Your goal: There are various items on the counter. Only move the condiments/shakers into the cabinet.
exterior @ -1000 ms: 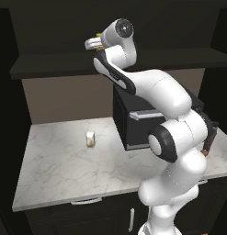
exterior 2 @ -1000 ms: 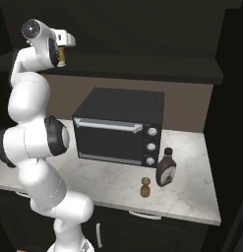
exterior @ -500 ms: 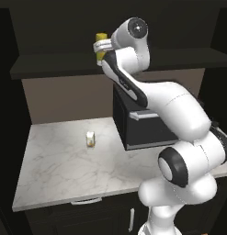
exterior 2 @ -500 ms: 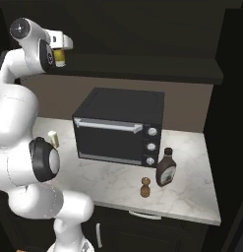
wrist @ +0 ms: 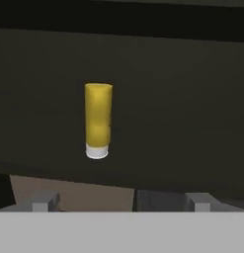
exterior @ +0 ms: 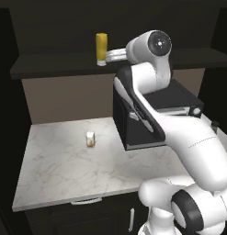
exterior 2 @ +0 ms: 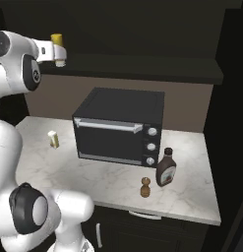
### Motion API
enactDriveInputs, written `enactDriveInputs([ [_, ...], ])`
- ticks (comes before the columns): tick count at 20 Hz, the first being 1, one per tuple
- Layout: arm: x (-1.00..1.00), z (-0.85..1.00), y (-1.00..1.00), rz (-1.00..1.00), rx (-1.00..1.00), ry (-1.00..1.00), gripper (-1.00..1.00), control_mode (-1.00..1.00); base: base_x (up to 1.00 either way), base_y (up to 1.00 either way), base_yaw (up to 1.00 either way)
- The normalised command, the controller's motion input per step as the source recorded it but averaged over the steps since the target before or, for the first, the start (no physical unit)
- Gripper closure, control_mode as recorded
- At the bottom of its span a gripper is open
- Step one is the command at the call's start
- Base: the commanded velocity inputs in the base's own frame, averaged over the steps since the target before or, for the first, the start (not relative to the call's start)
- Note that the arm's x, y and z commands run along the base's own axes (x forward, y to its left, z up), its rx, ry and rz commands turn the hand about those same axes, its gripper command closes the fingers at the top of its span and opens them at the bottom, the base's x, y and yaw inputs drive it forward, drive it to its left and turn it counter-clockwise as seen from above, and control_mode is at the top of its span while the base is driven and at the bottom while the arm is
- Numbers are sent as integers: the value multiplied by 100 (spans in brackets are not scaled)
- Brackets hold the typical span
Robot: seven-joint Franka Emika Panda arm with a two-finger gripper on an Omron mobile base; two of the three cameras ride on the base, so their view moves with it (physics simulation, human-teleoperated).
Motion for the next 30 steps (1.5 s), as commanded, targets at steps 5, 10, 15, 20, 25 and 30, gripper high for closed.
enactDriveInputs([
  [5, -100, -8, -34, -25, 0, -1, -100, -100, 0, 0, 0],
  [10, -88, -12, -37, -35, 0, 6, -100, -100, 0, 0, 0],
  [15, -63, -22, -41, -34, 0, 22, -100, -100, 0, 0, 0],
  [20, -26, -44, -47, -31, 0, 36, -100, -100, 0, 0, 0],
  [25, 0, -66, -43, -26, 0, 15, -100, -100, 0, 0, 0],
  [30, 0, -75, -30, -21, 0, -1, -100, -100, 0, 0, 0],
])
